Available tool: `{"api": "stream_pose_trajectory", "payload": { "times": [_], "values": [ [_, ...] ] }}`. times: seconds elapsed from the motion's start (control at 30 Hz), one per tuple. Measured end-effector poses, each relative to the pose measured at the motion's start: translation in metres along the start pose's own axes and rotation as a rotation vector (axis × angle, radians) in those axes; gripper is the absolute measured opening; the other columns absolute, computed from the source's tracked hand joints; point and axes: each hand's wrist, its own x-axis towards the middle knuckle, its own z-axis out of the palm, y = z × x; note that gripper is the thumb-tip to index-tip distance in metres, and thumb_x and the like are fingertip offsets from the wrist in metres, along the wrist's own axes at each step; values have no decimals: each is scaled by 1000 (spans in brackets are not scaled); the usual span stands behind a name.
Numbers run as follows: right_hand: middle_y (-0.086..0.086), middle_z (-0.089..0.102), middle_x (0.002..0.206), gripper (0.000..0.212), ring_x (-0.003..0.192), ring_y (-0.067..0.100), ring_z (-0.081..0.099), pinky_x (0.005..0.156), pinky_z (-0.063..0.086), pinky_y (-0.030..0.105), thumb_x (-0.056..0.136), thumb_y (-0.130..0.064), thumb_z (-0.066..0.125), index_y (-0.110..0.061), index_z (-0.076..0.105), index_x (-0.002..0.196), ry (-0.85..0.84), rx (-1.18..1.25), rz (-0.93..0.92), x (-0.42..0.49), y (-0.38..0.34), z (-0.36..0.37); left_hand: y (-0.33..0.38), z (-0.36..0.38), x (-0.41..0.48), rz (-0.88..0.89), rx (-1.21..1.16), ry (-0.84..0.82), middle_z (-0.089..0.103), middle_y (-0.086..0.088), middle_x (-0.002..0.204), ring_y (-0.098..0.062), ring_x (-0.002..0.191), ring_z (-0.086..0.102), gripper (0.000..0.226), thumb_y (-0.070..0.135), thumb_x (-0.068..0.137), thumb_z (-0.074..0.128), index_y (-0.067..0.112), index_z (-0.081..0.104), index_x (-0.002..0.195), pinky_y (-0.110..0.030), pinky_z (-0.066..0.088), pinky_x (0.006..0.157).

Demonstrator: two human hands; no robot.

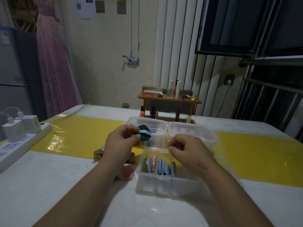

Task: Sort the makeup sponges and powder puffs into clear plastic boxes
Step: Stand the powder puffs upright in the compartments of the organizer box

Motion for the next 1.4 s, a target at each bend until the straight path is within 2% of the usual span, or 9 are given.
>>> {"api": "stream_pose_trajectory", "payload": {
  "times": [0.17,0.23,0.33,0.47,0.63,0.73,0.9,1.17,1.4],
  "values": [
    [-18,64,88,25,74,1,60,62,49,19,91,-29,62,-52,53,93,27,75,12,0,-2,-1,5,2,-3,-12,-69,-66,76,-1,87,-13,75,73,14,2,89,67,14,71,94,-31,52,45],
    [-24,63,97,35,78,-5,59,63,51,20,92,-29,61,-61,49,99,-2,119,-3,-1,-4,-3,6,3,-3,-7,-108,-84,75,-7,89,-14,72,73,14,-2,88,67,10,72,93,-19,51,49],
    [-28,62,108,48,79,-4,58,68,54,23,92,-27,62,-70,47,106,-40,160,-30,-2,-6,-4,7,4,-4,2,-155,-151,75,-10,90,-17,73,73,16,-7,88,65,8,72,92,-18,54,59],
    [-29,63,111,42,78,4,60,72,56,24,94,-23,61,-57,55,116,-55,199,-44,-2,-5,-3,5,7,-4,36,-153,-240,75,-7,85,-20,77,73,19,-10,87,64,7,71,90,-23,58,67],
    [-29,65,91,25,75,2,57,62,46,11,94,-19,62,-43,68,100,16,212,-61,-1,-5,-4,2,9,-6,124,-59,-303,75,-1,85,-14,86,72,22,-11,85,66,11,71,87,-20,56,74],
    [-11,67,82,22,71,10,57,58,48,19,92,-15,63,-35,72,91,112,262,-45,0,-4,-5,2,8,-6,140,18,-299,77,4,89,-10,87,71,29,-8,84,68,19,75,78,-15,54,69],
    [-2,67,79,21,76,18,62,67,55,33,88,-11,62,-29,69,82,154,289,-22,0,-3,-7,-3,8,-3,103,138,-189,69,16,67,0,58,58,31,-5,83,67,23,75,72,-15,45,51],
    [-9,59,65,11,59,2,51,54,44,18,70,-25,53,-24,64,67,152,313,-25,0,-4,-11,-6,7,2,9,297,-255,55,15,46,0,39,43,37,-4,81,59,27,72,66,-21,35,46],
    [-2,55,58,13,56,9,51,57,47,37,71,-22,54,-18,58,59,146,227,-6,0,-2,-16,-7,6,1,4,320,-268,60,14,51,1,44,47,35,-3,83,59,27,72,70,-23,40,53]
  ]
}}
